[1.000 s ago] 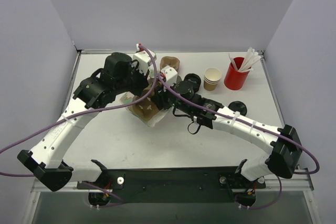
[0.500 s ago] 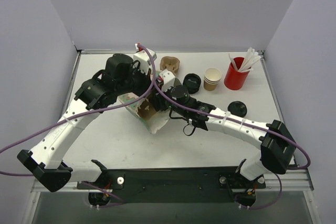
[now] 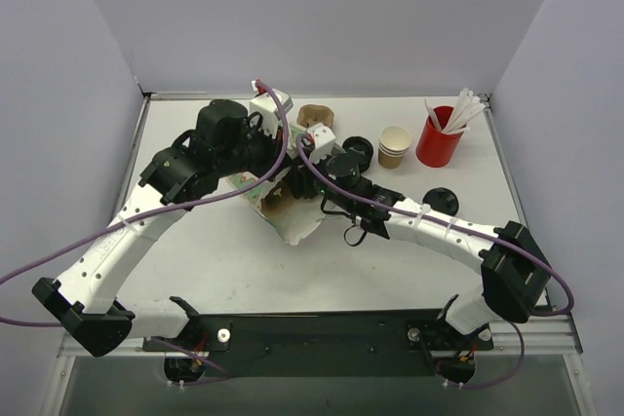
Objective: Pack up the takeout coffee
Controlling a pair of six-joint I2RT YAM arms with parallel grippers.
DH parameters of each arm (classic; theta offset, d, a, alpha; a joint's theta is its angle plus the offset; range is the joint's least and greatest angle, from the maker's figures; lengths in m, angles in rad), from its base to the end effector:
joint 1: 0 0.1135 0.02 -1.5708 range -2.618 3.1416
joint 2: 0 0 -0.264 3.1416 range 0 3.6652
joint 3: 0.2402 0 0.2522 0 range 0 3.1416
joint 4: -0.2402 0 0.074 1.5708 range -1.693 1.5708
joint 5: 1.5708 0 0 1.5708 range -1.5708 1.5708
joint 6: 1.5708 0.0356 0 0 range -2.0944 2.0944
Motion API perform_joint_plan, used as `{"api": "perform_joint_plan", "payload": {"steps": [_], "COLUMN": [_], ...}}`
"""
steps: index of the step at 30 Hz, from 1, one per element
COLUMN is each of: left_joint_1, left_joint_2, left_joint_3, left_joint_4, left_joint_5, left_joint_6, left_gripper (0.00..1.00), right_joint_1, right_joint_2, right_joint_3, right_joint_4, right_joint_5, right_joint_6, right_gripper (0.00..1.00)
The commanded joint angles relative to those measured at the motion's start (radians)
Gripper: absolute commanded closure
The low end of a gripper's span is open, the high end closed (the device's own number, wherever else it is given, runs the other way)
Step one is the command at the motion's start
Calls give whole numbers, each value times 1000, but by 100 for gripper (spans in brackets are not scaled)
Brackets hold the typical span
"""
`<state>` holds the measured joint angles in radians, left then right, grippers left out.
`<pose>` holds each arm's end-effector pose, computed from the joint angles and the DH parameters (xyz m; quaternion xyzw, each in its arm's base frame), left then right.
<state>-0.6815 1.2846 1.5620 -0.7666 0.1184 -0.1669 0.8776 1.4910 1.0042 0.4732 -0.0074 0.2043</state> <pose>0.2002 -0.1678 0.4402 0.2472 0.8199 -0.2578 0.4475 0.2254 0.2718 0.3136 -0.2376 0.6711 0.3639 0.6007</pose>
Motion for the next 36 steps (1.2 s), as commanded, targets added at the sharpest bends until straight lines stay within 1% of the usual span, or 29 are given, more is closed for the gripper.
{"api": "perform_joint_plan", "payload": {"steps": [1, 7, 10, 13, 14, 15, 18, 19, 21, 22, 23, 25, 26, 28, 30, 31, 32, 34, 36], "left_joint_1": [-9, -9, -9, -9, -9, -9, -9, -9, -6, -4, -3, 8, 19, 54, 77, 107, 120, 164, 184], "left_joint_2": [-18, 2, 18, 42, 47, 51, 64, 73, 85, 88, 94, 87, 82, 64, 53, 48, 45, 39, 38], "left_joint_3": [56, 96, 95, 93, 95, 96, 110, 127, 141, 157, 161, 153, 135, 110, 67, 47, 5, -38, -75], "left_joint_4": [41, 26, 24, 7, 4, 4, 18, 13, -13, -32, -40, -34, -24, 16, 39, 62, 72, 108, 119], "left_joint_5": [70, 73, 69, 44, 40, 41, 67, 69, 63, 67, 70, 76, 113, 153, 207, 222, 259, 300, 346], "left_joint_6": [-33, -33, -48, -75, -88, -121, -203, -219, -275, -292, -331, -379, -428, -477, -535, -551, -572, -589, -602], "left_gripper": [100, 100, 100, 100, 100, 100, 100, 100, 100, 100, 100, 100, 100, 100, 100, 100, 100, 100, 100], "right_joint_1": [3, 8, 11, 12, 14, 11, 12, 12, 12, 14, 15, 14, 15, 17, 18, 18, 20, 21, 20], "right_joint_2": [20, 25, 34, 45, 41, 22, -6, -14, -27, -34, -41, -61, -61, -52, -49, -44, -38, -28, 0], "right_joint_3": [-15, -22, -21, 8, 13, 13, 48, 78, 115, 134, 169, 207, 268, 319, 349, 356, 358, 347, 341], "right_joint_4": [88, 71, 65, 18, -23, -39, -169, -245, -344, -432, -470, -618, -671, -799, -838, -875, -886, -904, -915], "right_joint_5": [4, 4, 4, 4, 4, 4, -5, -14, -42, -42, -48, -48, -51, -65, -77, -75, -74, -59, -45], "right_joint_6": [-19, -26, -22, -26, -31, -34, -43, -45, -48, -45, -40, -25, -23, -23, -25, -28, -34, -43, -60], "right_gripper": [71, 71, 69, 70, 70, 70, 70, 69, 69, 69, 69, 68, 68, 67, 67, 67, 67, 67, 65]}}
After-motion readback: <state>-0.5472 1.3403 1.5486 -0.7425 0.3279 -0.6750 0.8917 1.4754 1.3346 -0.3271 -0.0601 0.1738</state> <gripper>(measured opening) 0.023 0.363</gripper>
